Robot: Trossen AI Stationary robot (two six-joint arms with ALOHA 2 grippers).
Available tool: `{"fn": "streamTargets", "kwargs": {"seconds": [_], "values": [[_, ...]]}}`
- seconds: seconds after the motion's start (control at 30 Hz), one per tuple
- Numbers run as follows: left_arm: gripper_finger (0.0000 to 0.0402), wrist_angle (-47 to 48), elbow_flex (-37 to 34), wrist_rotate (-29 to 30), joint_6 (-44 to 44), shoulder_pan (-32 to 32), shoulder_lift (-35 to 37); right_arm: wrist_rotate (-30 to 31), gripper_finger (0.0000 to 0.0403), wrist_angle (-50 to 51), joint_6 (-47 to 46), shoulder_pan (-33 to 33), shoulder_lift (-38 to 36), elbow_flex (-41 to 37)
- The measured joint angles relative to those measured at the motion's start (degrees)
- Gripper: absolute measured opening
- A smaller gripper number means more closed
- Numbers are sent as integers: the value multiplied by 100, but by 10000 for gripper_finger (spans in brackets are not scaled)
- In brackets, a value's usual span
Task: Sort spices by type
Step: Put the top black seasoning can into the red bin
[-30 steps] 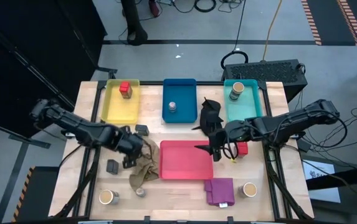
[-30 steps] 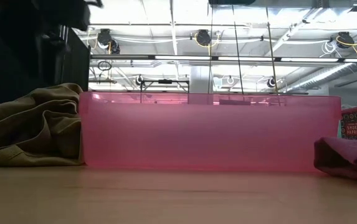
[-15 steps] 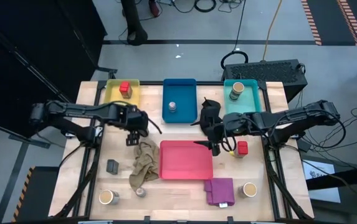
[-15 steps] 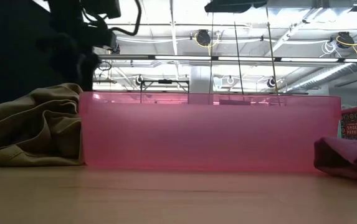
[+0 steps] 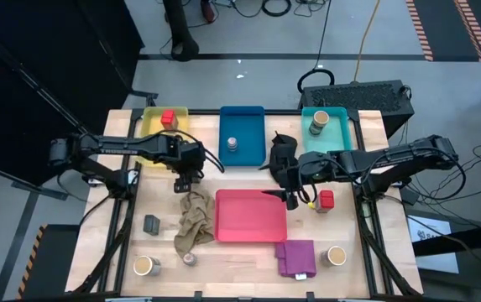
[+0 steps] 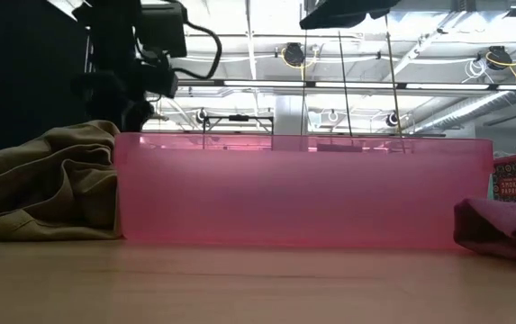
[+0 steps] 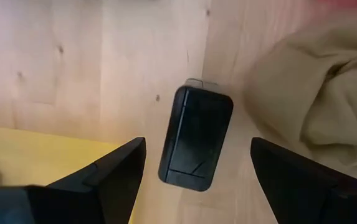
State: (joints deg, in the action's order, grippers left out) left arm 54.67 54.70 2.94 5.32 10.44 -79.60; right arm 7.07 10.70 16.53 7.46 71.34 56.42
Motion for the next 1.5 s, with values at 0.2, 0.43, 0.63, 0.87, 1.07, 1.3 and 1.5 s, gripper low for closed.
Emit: {"fn": "streamTargets", "kwargs": {"seconds": [0.2, 0.43, 0.63, 0.87, 1.07, 1.3, 1.5], "values": [[295, -40, -2, 10, 1, 0, -280, 4, 310, 198, -265, 1, 1, 2], [260, -222, -2, 49, 153, -11, -475, 4, 310, 401, -591, 13, 1, 2], [163, -157, -2, 171, 121, -11, -480, 11, 310, 459, -799, 60, 1, 2], [131, -181, -2, 222, 104, -108, -480, 49, 310, 464, -924, 270, 1, 2], [131, 588, 650, 868, -23, -465, -382, 68, 310, 544, -1068, 376, -123, 2], [131, 388, 2310, 976, -226, -1304, -145, 813, 310, 1956, -2502, 748, -771, 4], [131, -214, 3094, 913, -421, -2010, -604, 1639, 310, 2884, -3590, 1130, -1045, 4]]}}
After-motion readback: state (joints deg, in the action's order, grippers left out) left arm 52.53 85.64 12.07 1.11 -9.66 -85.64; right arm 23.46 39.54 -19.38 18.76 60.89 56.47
